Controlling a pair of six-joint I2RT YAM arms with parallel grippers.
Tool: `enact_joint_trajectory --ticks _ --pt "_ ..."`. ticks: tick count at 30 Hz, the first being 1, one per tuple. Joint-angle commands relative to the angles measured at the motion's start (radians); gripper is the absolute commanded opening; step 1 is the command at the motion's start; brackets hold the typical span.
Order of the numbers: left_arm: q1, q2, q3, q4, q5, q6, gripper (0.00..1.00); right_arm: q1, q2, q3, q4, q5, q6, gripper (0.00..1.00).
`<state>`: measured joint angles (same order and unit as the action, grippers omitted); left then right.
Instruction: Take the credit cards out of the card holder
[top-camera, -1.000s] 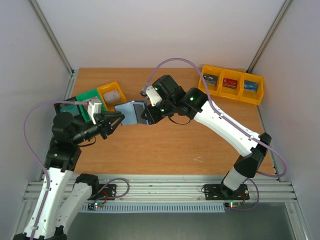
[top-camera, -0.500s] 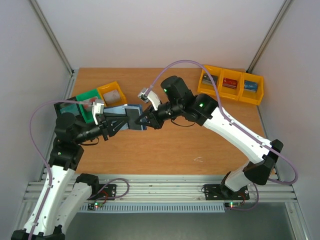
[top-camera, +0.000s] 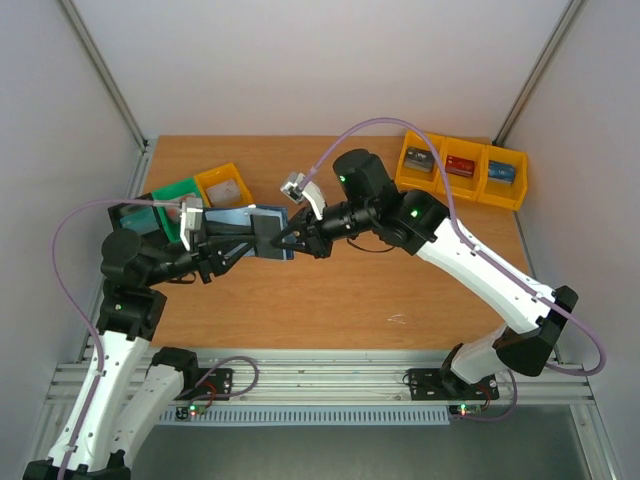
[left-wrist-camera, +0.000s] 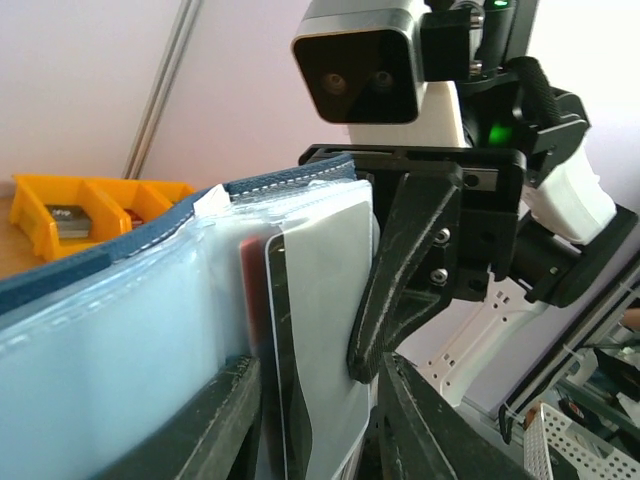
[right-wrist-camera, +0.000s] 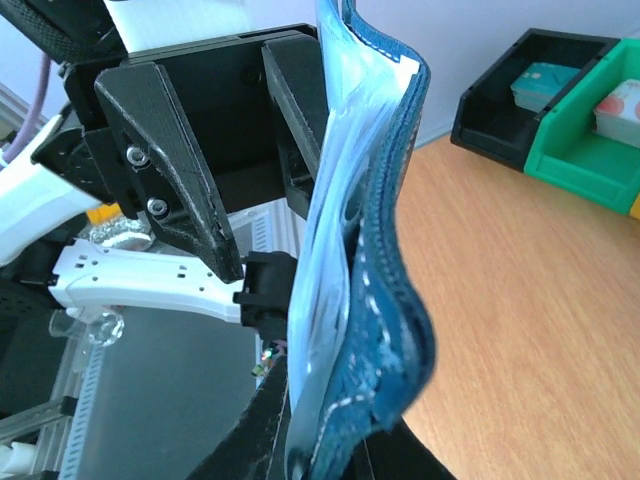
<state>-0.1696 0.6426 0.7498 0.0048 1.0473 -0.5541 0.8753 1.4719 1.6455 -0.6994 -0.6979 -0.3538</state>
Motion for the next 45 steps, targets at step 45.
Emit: enact_joint_trajectory --ticks 45 --pt "0.001 -0.01 0.028 0.062 0.119 0.044 0.0 -0.025 -0.085 -0.052 0.147 -0.142 -0.012 0.01"
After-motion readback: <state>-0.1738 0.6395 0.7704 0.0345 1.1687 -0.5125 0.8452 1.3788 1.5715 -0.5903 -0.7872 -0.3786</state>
